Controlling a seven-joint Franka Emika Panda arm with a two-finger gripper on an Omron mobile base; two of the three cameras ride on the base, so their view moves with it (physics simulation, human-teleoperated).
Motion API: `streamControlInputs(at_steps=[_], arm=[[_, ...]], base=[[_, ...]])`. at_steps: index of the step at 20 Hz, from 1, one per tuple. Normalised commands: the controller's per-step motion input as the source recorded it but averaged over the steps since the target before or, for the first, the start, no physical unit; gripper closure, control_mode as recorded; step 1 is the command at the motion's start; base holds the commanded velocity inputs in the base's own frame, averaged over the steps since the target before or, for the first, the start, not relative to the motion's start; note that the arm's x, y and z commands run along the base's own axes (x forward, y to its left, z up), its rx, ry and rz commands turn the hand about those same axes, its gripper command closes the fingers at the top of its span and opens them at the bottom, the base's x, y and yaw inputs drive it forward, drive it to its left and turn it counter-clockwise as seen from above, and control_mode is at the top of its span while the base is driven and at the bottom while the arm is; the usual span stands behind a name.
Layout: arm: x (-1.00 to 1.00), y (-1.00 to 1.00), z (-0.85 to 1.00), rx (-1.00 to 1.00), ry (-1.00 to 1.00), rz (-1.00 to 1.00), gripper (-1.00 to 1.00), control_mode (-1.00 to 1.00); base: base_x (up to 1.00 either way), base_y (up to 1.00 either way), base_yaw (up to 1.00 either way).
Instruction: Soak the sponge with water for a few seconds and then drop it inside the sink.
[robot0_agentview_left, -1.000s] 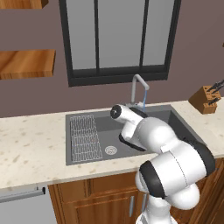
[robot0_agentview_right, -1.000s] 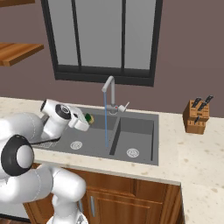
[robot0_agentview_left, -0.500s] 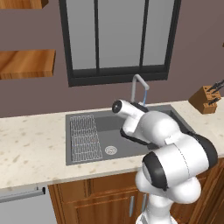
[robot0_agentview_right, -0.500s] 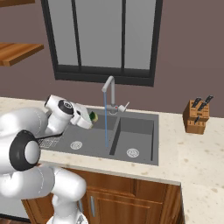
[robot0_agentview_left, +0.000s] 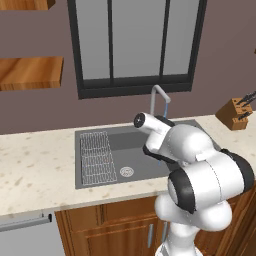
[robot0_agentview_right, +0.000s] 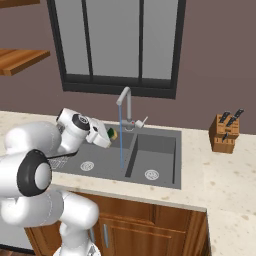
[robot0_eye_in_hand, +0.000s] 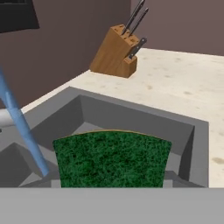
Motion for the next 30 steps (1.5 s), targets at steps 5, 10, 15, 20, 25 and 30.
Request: streamControlInputs(at_steps=[5,10,15,20,25,30], arm=[[0.00,0.00,0.00,0.00,0.00,-0.05,1.00,-1.00],[0.10,0.00,0.00,0.00,0.00,-0.10,1.00,-1.00],[0.16,0.00,-0.02,0.00,0.00,-0.12,1.00,-1.00],[0.07,0.00,-0.05,0.00,0.00,-0.09,1.00,-1.00],[0.03,0.00,-0.05,0.00,0.00,-0.01,1.00,-1.00],[0.09,0.00,-0.08,0.00,0.00,0.00,1.00,-1.00]], base=[[0.00,0.00,0.00],[0.00,0.00,0.00],[0.00,0.00,0.00],[0.00,0.00,0.00],[0.00,0.00,0.00],[0.00,0.00,0.00]])
